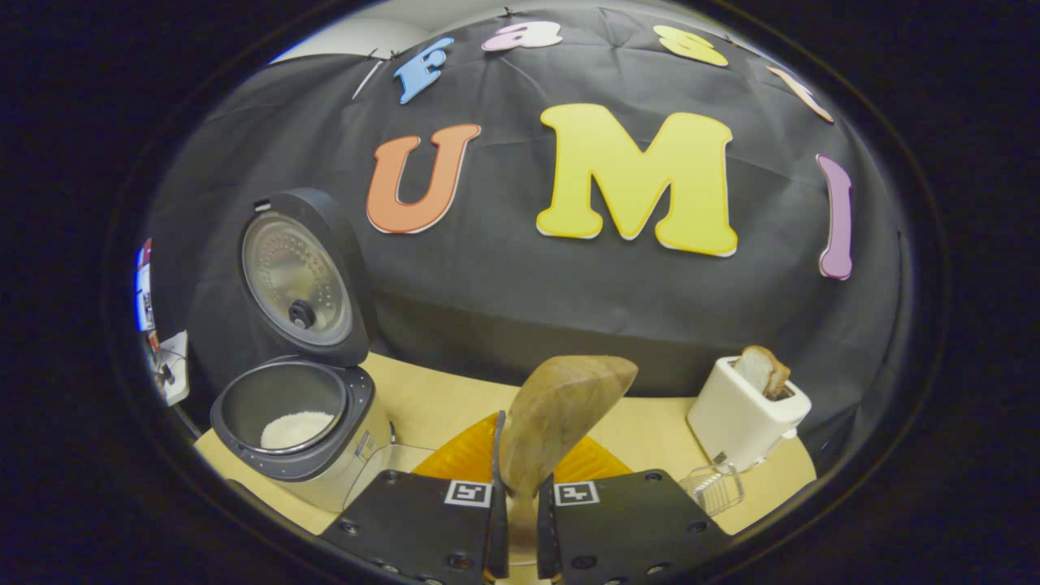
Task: Close the left gripper, press the button to open the rice cooker; take a wooden spoon from the chopstick holder with the right hand, scoop a spoonful of rice and pour it into the rice cooker, then put the wooden spoon back into the chopstick holder.
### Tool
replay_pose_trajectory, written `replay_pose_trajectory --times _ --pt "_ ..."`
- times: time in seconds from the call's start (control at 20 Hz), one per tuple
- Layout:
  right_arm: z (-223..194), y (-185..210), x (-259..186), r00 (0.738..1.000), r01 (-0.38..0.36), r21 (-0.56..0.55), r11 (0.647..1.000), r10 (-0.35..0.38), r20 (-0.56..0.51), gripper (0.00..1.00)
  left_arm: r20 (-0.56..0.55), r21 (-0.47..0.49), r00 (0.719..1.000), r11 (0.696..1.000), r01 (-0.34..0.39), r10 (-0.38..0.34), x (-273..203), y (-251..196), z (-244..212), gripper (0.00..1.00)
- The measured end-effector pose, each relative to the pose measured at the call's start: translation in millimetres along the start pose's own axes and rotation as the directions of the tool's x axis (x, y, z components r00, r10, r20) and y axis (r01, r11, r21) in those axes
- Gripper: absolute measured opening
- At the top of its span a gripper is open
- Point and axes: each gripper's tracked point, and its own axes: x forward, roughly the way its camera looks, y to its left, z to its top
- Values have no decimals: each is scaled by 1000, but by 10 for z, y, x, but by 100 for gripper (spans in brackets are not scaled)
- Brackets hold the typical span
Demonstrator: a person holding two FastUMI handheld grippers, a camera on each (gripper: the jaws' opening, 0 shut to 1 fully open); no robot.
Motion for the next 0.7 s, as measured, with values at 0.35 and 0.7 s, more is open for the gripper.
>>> replay_pose_trajectory --times 0.35,0.7 --pt "-540 18 393 995 64 -164 984 -76 -65 13 -2 -25 1000 1000 9 -9 15 -28 -15 100" --pt "-701 151 389 995 91 -371 924 -102 -10 13 -26 -26 1000 1000 17 -17 57 -32 -92 97"
